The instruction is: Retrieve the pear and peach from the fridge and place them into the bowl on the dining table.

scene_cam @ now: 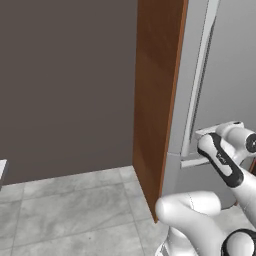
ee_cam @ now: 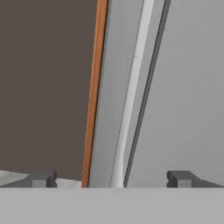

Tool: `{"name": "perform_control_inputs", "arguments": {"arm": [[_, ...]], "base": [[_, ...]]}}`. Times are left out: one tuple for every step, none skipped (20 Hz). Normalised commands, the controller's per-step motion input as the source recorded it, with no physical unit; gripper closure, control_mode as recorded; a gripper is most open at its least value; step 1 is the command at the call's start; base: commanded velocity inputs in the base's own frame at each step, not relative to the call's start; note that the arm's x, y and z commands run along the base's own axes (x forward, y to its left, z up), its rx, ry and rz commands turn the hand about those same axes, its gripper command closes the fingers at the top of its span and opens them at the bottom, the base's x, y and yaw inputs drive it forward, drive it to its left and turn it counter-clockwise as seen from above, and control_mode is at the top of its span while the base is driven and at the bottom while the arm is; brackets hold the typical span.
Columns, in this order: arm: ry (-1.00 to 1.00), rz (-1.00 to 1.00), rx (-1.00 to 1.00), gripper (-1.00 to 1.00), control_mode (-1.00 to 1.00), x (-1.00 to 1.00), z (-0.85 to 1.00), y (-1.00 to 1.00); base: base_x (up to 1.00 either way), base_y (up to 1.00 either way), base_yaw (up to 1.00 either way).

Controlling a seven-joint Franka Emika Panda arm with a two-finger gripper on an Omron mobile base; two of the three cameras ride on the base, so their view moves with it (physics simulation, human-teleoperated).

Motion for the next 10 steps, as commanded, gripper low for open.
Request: {"name": "perform_control_inputs", "arguments": {"arm": [[-0.04,0.00,0.11,-1.00,-1.00,0.24,0.06,-0.20],[-0.05,0.00,0.13,-1.00,-1.00,0.18,0.10,-0.14],[-0.07,0.00,0.13,-1.00,-1.00,0.11,0.11,-0.04],[-0.10,0.00,0.16,-1.00,-1.00,0.07,0.16,-0.01],[-0.12,0.01,0.17,-1.00,-1.00,0.00,0.18,0.00],[-0.13,0.01,0.18,-1.00,-1.00,0.00,0.19,0.00],[-0.15,0.01,0.18,-1.00,-1.00,0.00,0.21,0.00],[-0.15,0.02,0.17,-1.00,-1.00,0.00,0.22,0.00],[-0.15,0.03,0.16,-1.00,-1.00,0.00,0.19,0.00],[-0.15,0.02,0.15,-1.00,-1.00,0.00,0.17,0.00]], "base": [[0.00,0.00,0.00],[0.00,0.00,0.00],[0.00,0.00,0.00],[0.00,0.00,0.00],[0.00,0.00,0.00],[0.00,0.00,0.00],[0.00,0.00,0.00],[0.00,0.00,0.00],[0.00,0.00,0.00],[0.00,0.00,0.00]]}}
